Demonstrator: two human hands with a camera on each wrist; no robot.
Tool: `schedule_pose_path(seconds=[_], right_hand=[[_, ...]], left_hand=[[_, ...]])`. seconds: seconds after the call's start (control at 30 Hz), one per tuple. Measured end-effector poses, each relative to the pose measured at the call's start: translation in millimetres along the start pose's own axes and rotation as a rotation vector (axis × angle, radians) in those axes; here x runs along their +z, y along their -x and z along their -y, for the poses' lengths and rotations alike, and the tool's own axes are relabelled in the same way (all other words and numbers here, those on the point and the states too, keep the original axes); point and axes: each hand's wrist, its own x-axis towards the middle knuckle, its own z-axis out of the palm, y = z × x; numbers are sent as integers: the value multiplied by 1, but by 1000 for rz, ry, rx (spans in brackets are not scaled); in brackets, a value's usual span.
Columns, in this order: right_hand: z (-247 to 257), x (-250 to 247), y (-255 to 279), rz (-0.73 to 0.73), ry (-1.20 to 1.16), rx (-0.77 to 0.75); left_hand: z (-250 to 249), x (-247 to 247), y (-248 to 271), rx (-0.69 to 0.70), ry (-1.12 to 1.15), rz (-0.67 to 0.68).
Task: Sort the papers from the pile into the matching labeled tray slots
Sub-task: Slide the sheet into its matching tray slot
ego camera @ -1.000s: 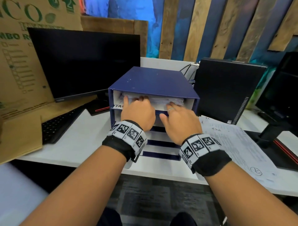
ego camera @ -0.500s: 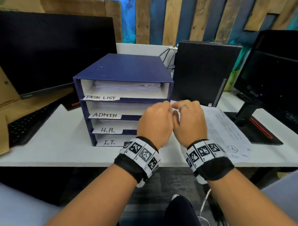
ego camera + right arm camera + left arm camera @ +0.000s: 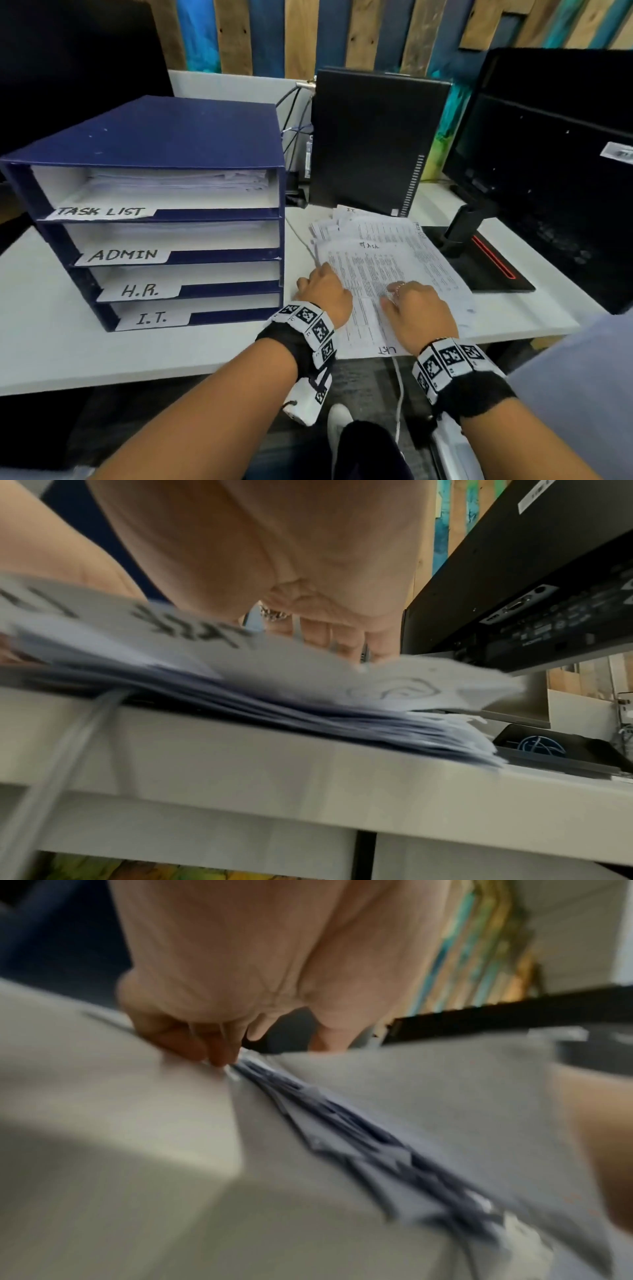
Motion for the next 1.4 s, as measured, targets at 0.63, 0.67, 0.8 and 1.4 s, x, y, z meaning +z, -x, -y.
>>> schedule_pose_path(seconds=[0.63,0.67,0.8,1.4], right_hand=[[-65,-15,-66,165,-6,533],[-69,-15,-70,163,-27,555],[-79,-17,-75,104,-132,570],[-93,-28,-69,-74,-193,484]], left_hand=[[32,-4,-56,-161,317,-4],[32,-5,-56,-170,312,-6],[32,-3,-61,-156,261,21],[30,-8,-57,-114,184,15]])
